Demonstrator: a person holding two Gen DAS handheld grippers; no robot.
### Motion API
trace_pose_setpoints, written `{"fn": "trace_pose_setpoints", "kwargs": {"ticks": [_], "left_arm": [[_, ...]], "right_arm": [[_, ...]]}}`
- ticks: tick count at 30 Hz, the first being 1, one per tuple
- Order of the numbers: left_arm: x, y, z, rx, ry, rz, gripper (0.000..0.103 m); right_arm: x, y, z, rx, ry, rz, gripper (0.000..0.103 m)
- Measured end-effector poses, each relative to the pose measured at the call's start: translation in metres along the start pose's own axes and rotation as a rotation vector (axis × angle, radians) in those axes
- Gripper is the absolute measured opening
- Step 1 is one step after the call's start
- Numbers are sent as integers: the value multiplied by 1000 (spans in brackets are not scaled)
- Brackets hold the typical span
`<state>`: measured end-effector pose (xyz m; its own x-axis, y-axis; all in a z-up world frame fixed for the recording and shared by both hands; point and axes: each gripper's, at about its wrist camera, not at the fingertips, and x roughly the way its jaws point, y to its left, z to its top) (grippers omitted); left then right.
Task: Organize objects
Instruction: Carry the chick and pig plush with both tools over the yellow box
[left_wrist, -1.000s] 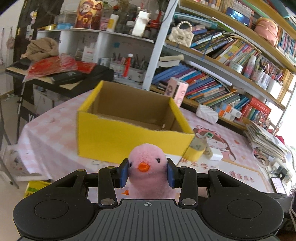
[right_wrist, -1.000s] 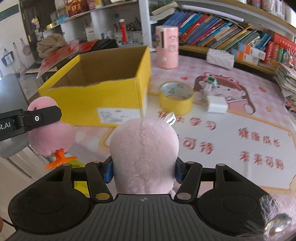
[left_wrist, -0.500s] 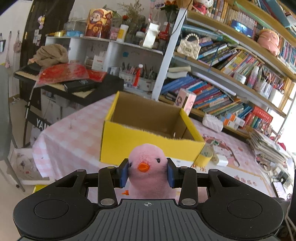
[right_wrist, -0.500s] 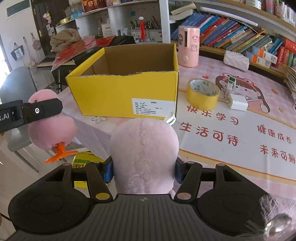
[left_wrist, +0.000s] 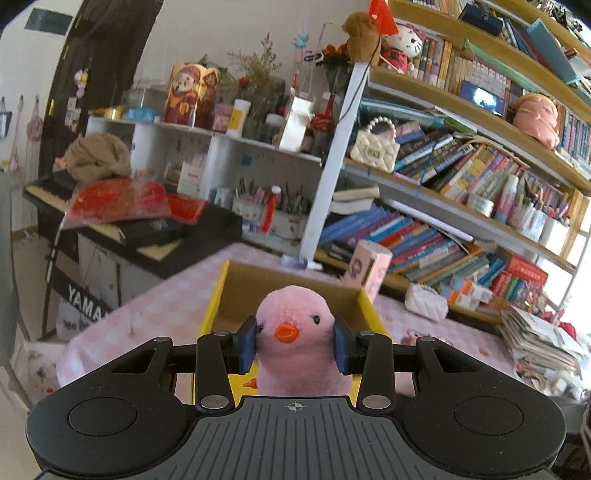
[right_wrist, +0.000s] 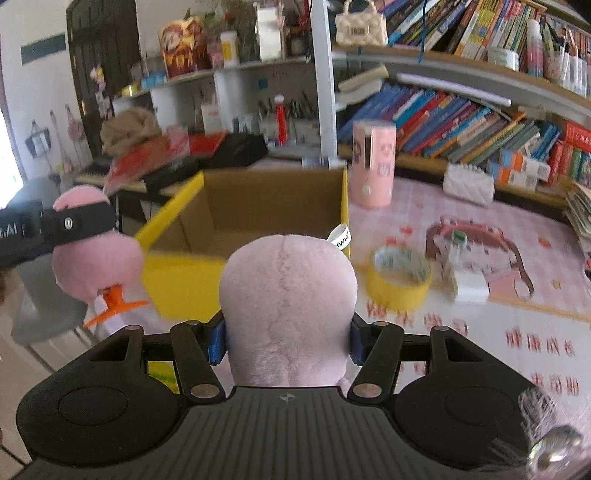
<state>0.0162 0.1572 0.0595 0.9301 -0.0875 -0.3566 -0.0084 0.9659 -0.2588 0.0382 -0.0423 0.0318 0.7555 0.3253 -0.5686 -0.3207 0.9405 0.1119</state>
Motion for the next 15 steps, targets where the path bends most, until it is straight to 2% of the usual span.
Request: {"fn": "trace_pose_setpoints", "kwargs": {"ticks": [6,15], "left_arm": [[32,-6,13,8,-13,34,38],[90,-11,16,21,21,94,38]], "right_arm": [[25,-8,36,-19,-62,21,57],[79,-23,63,-85,-78,14,57]]}}
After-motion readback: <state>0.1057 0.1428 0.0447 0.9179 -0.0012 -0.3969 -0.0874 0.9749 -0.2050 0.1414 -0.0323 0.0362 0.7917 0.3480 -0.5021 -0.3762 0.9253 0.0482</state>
